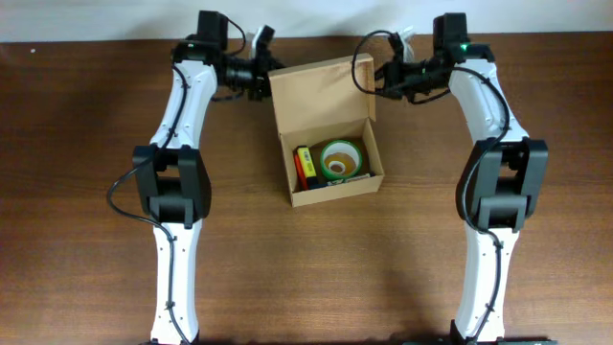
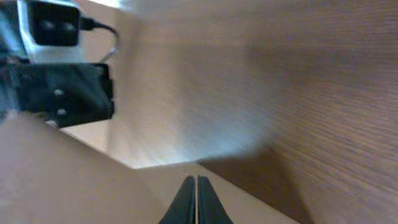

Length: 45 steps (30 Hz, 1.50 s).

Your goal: Pack container

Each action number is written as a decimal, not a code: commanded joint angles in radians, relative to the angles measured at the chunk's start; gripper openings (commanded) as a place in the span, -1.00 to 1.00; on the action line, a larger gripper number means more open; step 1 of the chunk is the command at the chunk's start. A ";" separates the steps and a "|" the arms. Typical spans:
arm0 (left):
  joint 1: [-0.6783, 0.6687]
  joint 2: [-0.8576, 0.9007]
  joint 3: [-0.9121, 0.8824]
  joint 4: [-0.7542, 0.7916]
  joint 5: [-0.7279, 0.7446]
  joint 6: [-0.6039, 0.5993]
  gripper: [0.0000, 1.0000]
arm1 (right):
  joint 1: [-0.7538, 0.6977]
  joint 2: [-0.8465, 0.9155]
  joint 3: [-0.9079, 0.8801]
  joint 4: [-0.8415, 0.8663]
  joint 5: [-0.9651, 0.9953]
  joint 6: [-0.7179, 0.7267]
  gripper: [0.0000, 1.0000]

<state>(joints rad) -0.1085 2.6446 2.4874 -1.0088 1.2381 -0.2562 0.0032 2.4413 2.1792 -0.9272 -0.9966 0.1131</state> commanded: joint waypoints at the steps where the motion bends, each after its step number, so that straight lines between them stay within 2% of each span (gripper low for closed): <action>1: -0.014 -0.068 0.022 -0.078 -0.140 0.132 -0.97 | 0.029 -0.056 0.107 -0.067 0.149 -0.140 -0.92; 7: -0.034 -0.146 0.022 -0.175 -0.270 0.190 -0.97 | 0.037 -0.058 0.171 -0.119 0.180 -0.140 -0.92; 12: -0.042 -0.202 0.022 -0.221 -0.311 0.225 -0.96 | 0.042 -0.065 0.179 -0.161 0.202 -0.161 -0.93; 22: -0.077 -0.253 0.021 -0.340 -0.402 0.280 -0.97 | 0.089 -0.137 0.179 -0.213 0.399 -0.188 -0.92; 38: -0.194 -0.263 0.021 -0.499 -0.595 0.288 -0.96 | 0.122 -0.224 0.179 -0.425 0.598 -0.237 -0.92; 45: -0.241 -0.303 0.021 -0.586 -0.739 0.277 -0.97 | 0.162 -0.232 0.179 -0.519 0.669 -0.245 -0.92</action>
<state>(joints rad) -0.3309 2.4104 2.4985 -1.5707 0.5980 0.0086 0.1284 2.2589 2.3398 -1.4322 -0.3706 -0.1120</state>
